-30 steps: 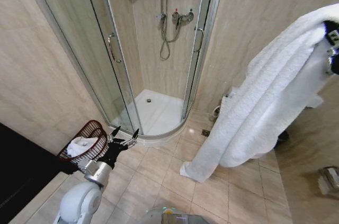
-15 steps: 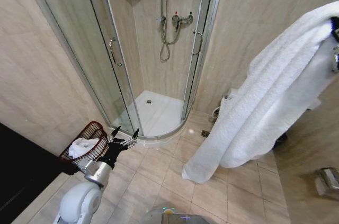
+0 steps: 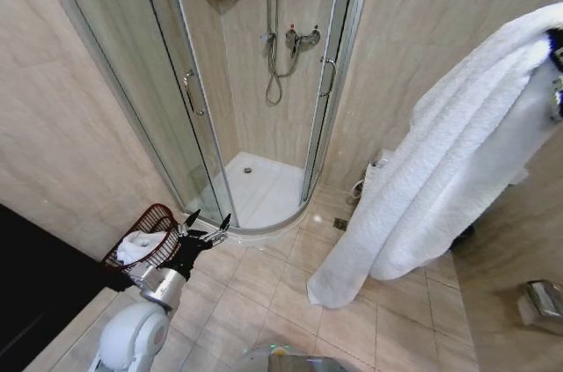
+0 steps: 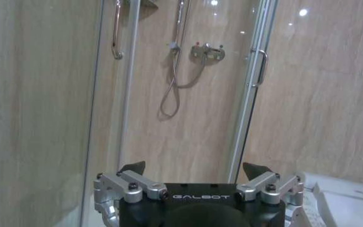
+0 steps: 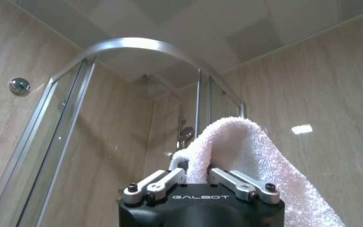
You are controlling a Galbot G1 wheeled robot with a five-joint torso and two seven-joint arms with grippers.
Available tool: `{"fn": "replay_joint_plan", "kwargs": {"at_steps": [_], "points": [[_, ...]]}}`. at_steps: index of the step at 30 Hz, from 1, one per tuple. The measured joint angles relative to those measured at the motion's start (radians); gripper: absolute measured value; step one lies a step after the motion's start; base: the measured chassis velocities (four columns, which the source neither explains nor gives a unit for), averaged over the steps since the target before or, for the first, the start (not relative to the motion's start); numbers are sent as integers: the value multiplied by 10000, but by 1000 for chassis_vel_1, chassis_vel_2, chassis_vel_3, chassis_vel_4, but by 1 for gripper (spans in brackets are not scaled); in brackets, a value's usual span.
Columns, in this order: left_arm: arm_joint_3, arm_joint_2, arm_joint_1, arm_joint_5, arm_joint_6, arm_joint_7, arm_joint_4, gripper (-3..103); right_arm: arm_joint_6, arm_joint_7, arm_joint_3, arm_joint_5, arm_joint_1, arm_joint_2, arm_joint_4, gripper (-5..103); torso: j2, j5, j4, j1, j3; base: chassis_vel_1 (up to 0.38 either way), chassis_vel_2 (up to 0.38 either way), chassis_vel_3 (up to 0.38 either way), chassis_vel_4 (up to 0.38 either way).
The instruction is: Discard the used towel into the hamper.
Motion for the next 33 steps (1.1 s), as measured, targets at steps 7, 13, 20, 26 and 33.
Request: {"fn": "replay_joint_plan", "kwargs": {"at_steps": [7,13,20,26,33], "points": [[0,0,0,0,0,0,0,100,0,-10,-45,-26,-11,78,13,3,117,1,0,60,59,0,0,0,0],[0,0,0,0,0,0,0,100,0,-18,-48,-32,-14,76,16,3,103,1,0,54,49,0,0,0,0],[0,0,0,0,0,0,0,100,0,-21,-49,-27,-14,48,27,3,67,1,0,37,29,0,0,0,0],[0,0,0,0,0,0,0,100,0,-22,-26,18,-4,-40,30,3,38,0,-1,24,13,0,0,0,0],[0,0,0,0,0,0,0,100,0,-14,22,411,38,-184,28,3,19,0,-2,16,3,27,28,32,29]]}}
